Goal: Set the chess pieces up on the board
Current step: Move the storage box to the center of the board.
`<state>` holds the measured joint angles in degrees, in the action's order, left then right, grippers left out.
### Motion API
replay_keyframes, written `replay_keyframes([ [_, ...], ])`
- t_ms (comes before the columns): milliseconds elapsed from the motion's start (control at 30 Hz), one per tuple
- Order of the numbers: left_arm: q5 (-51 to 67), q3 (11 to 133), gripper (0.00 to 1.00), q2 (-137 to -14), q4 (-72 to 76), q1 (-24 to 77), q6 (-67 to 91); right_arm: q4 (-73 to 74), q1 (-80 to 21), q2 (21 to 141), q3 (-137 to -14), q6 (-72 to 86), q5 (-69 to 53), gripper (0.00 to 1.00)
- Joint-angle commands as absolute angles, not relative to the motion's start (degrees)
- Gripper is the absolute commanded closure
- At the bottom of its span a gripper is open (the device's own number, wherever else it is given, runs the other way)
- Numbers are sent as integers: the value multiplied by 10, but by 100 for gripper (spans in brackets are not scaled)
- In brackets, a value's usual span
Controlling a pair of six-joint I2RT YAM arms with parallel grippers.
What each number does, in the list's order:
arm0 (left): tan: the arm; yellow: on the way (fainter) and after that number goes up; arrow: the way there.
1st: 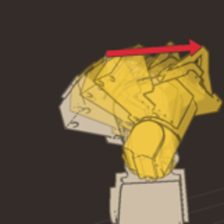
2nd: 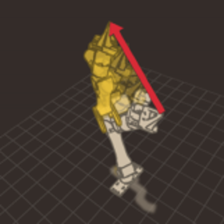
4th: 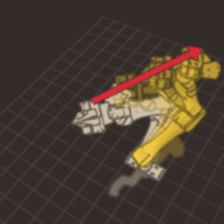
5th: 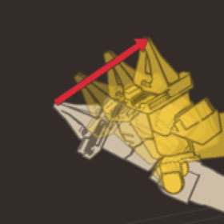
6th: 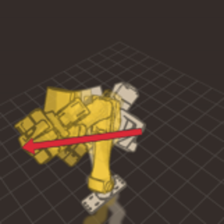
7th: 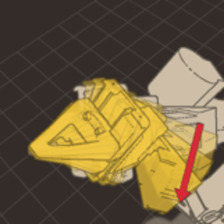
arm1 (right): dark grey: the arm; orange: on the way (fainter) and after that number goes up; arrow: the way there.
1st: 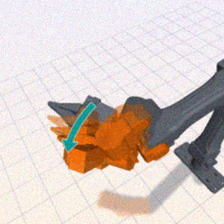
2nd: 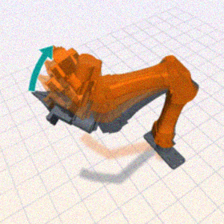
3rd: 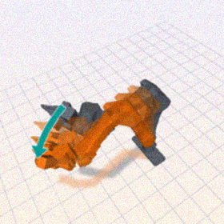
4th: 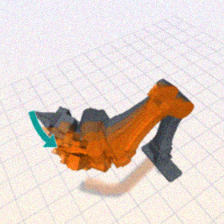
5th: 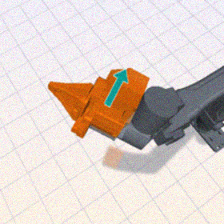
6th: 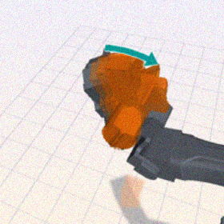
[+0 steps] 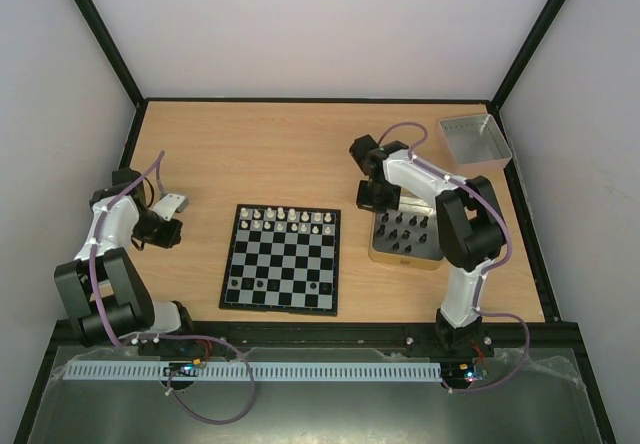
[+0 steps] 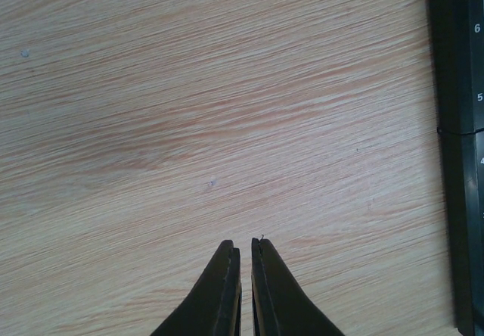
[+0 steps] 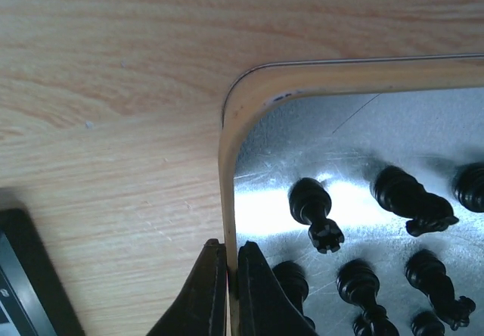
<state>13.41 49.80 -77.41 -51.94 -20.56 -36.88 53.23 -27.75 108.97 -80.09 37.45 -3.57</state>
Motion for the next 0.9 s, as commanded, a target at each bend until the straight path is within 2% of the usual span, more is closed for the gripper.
replay_keyframes([
  [0,140,505,93,-782,-524,-209,-371,546,-293,1047,-770,367,-36,98],
  [600,145,500,92,-785,-521,-210,-366,510,-410,969,-677,443,-94,97],
  [700,147,498,93,-786,-525,-209,-369,511,-412,970,-685,444,-92,85],
  [767,151,497,97,-787,-531,-208,-374,515,-411,970,-691,444,-89,82],
  [867,149,493,98,-787,-534,-209,-378,526,-412,969,-705,441,-84,81],
])
